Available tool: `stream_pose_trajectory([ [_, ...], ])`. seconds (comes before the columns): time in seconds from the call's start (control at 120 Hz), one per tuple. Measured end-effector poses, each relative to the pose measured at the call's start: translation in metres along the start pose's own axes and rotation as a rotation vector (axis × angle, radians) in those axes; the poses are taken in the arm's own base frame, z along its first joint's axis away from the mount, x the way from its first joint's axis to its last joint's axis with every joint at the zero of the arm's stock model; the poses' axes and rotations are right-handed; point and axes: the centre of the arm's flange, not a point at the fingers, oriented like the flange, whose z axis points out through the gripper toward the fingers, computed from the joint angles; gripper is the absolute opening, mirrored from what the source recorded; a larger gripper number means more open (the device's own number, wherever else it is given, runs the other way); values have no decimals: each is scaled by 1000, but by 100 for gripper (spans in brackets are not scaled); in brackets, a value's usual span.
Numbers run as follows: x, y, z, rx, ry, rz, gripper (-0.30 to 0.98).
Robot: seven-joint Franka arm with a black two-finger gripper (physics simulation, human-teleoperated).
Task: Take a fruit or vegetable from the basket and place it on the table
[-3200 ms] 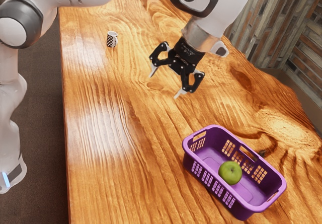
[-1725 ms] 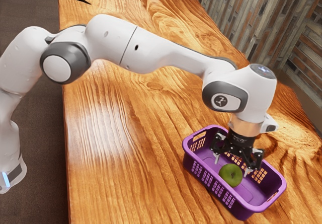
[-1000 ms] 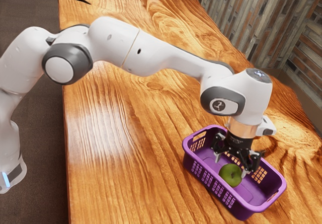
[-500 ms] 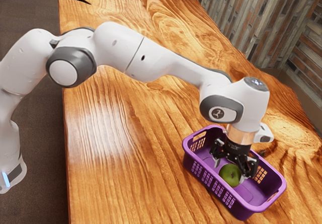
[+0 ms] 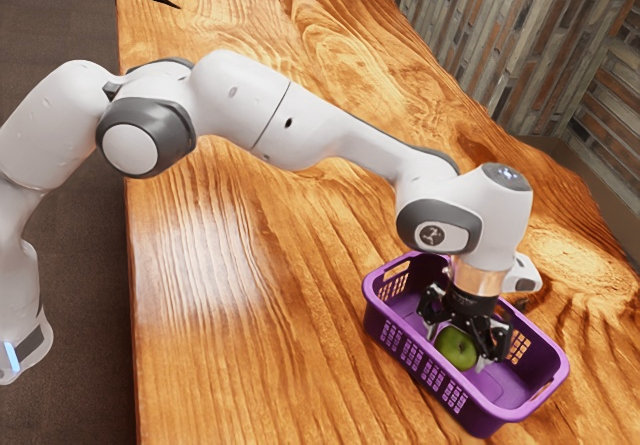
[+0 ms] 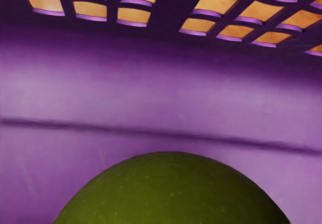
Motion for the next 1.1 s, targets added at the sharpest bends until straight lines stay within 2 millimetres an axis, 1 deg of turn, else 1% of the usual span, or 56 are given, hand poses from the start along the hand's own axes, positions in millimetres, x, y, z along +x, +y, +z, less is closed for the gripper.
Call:
stream_pose_trajectory([
  [0.025, 0, 0, 0, -1, -2, -2, 67],
  [0.067, -1, -2, 0, -1, -4, -7, 58],
  [0.125, -3, -1, -8, -8, 2, -15, 45],
  [0.175, -5, -2, -13, -11, 5, -25, 37],
  [0.275, -9, -3, -16, -8, 4, -65, 30],
  [0.333, -14, -1, -29, -17, 17, -81, 27],
  [0.367, -22, 0, -44, -22, 40, -79, 26],
  [0.492, -54, 12, -110, -57, 147, -57, 22],
  [0.55, -74, 28, -142, -95, 199, -31, 20],
  [0.592, -93, 43, -163, -129, 228, -12, 19],
  [0.642, -121, 61, -182, -169, 250, 16, 18],
  [0.683, -145, 76, -191, -195, 258, 36, 17],
  [0.717, -164, 88, -192, -210, 258, 53, 16],
  [0.75, -179, 98, -189, -220, 254, 63, 16],
  [0.833, -210, 120, -168, -226, 223, 83, 14],
  [0.892, -223, 131, -153, -229, 203, 85, 12],
  [0.967, -228, 136, -142, -231, 191, 70, 11],
  [1.033, -233, 138, -132, -227, 177, 59, 31],
  [1.1, -234, 137, -119, -219, 167, 43, 44],
])
